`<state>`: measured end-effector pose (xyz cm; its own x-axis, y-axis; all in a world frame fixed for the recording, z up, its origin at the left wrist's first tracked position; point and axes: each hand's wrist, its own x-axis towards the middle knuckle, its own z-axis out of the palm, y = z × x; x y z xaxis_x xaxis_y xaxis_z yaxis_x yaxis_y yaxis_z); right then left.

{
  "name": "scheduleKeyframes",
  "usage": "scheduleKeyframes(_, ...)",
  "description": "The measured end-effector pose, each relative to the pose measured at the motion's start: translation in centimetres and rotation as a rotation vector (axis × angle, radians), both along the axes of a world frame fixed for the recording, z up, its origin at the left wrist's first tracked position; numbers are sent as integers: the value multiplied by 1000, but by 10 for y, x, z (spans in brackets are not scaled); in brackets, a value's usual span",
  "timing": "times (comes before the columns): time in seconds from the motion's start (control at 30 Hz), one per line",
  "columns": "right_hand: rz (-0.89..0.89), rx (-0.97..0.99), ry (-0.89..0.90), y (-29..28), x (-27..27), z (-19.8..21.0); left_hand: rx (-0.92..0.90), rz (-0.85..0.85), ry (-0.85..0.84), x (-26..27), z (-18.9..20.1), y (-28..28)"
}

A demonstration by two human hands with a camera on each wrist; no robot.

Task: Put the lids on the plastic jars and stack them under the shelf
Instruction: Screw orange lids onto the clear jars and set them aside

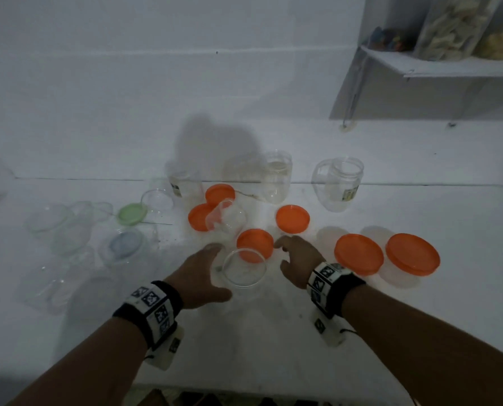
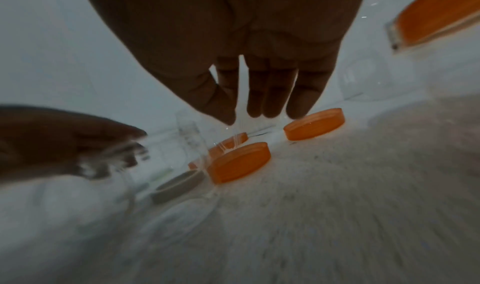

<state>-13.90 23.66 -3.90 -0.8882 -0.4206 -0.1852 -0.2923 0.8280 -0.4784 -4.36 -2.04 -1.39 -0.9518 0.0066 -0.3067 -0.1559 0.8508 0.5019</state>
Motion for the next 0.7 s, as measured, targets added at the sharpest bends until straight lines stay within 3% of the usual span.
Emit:
scheduleKeyframes(0.1,63,206,-58,-37,-22,1,26,-49,11,-1,-9,-15)
scheduleKeyframes(0.23,79,291,-54,-55,-30,-12,-130,-179,-36,18,-10,-33)
scheduleKeyframes(0.3,16,262,-36,-57,-34,-19,-163,-103,-62,27,-15,-38)
scheduleKeyframes(0.4,8,311,-44,-60,-42,-26,33,14,-131,25,-28,-51)
scheduleKeyframes(0.5,74,440,-49,-64,-49,-29,119,67,-87,13,-29,-70)
scheduleKeyframes(0.7,40,452,-32,-75,-57,-41,-59,57,-25,-12,-16,-106)
